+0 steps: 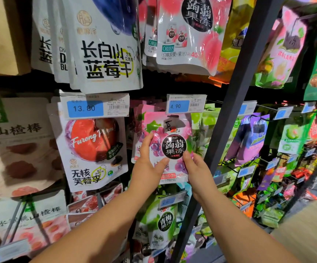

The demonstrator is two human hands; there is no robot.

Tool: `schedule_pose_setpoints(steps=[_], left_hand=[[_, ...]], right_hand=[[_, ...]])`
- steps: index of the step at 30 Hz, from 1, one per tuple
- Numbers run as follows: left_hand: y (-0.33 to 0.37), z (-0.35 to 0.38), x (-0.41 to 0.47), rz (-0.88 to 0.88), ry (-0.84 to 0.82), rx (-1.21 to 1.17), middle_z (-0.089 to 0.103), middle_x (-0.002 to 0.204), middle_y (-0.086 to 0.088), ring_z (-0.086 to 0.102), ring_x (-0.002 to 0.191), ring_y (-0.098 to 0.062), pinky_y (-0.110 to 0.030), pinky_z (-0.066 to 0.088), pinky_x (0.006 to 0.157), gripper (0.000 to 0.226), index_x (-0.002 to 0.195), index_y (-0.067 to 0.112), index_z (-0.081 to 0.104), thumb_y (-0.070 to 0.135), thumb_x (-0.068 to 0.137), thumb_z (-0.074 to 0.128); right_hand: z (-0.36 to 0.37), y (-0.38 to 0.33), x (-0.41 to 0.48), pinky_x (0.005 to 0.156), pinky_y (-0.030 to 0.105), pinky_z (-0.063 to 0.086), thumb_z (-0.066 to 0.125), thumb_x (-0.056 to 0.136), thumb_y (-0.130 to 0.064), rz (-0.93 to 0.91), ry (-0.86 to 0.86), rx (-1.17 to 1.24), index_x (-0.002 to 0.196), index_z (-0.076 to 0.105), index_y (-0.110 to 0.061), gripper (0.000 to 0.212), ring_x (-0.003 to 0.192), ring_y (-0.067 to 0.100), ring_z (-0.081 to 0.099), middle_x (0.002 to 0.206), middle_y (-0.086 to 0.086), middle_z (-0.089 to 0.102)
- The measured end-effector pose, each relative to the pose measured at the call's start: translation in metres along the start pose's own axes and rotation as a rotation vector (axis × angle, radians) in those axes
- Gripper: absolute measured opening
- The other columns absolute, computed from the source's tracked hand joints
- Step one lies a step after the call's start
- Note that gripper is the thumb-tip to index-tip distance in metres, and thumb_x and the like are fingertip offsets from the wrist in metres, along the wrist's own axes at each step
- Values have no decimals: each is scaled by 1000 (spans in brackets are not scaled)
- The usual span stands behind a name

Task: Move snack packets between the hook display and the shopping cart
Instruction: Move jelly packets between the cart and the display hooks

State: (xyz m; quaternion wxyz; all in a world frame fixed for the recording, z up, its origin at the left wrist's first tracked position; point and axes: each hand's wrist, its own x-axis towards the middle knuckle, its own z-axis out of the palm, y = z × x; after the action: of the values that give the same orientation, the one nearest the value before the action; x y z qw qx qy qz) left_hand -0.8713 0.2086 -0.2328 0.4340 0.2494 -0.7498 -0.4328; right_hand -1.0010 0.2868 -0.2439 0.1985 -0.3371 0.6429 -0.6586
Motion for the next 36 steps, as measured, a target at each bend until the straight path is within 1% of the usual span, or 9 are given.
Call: schedule_pose_setpoints(steps=[7,12,16,18,20,24,27,32,36], left_hand=[[-8,-1,17,-58,-18,41,27,146,24,34,116,7,-19,40,84,80,148,46,9,24,91,62],[-14,-1,28,-102,7,115,35,151,8,59,113,-24,-28,46,77,83,146,52,3,25,92,60],[-18,-2,35,-111,11,195,38,150,5,63,98,-22,-25,41,67,84,147,50,-1,22,93,58],[-20,-4,39,-119,16,211,44,146,6,62,87,-18,-24,42,63,84,145,53,-1,21,94,57],[-22,-5,41,-133,17,214,54,136,6,62,82,-19,-29,48,64,85,143,57,-1,20,93,57],[-25,-7,41,-167,8,186,55,107,13,65,90,-22,-42,55,79,86,141,62,0,16,93,55],[-26,-5,37,-164,15,188,55,113,14,58,87,-11,-31,52,77,82,145,54,3,18,94,56],[-38,0,22,-286,57,195,55,134,-5,56,115,-27,-31,45,86,77,152,26,6,28,94,57],[-44,8,7,-326,77,140,64,90,2,63,83,-25,-37,51,71,59,143,18,25,26,94,57]], right_hand=[[13,4,25,94,54,51,59,75,-68,71,45,-53,92,68,-19,52,95,26,68,94,4,74],[22,7,43,94,51,50,58,87,-58,112,64,-106,95,68,-17,43,96,25,67,98,6,72],[31,7,51,96,50,50,53,77,-73,155,77,-164,114,65,-16,68,104,27,63,111,8,68],[35,5,54,97,49,49,51,74,-77,177,63,-202,119,62,-15,78,105,28,62,114,9,67],[37,4,57,96,49,48,50,86,-67,176,53,-262,117,61,-11,64,103,29,61,111,12,67],[39,4,60,94,48,49,45,92,-63,211,50,-331,122,57,-7,65,104,32,60,112,14,64],[39,7,56,92,51,52,42,86,-73,253,29,-332,125,52,-4,80,104,33,61,114,16,61],[32,16,42,78,45,60,42,90,-69,335,4,-194,127,48,-3,76,77,23,68,106,15,64],[21,31,22,74,40,58,42,92,-63,390,-65,-112,126,50,2,74,70,25,58,82,12,57]])
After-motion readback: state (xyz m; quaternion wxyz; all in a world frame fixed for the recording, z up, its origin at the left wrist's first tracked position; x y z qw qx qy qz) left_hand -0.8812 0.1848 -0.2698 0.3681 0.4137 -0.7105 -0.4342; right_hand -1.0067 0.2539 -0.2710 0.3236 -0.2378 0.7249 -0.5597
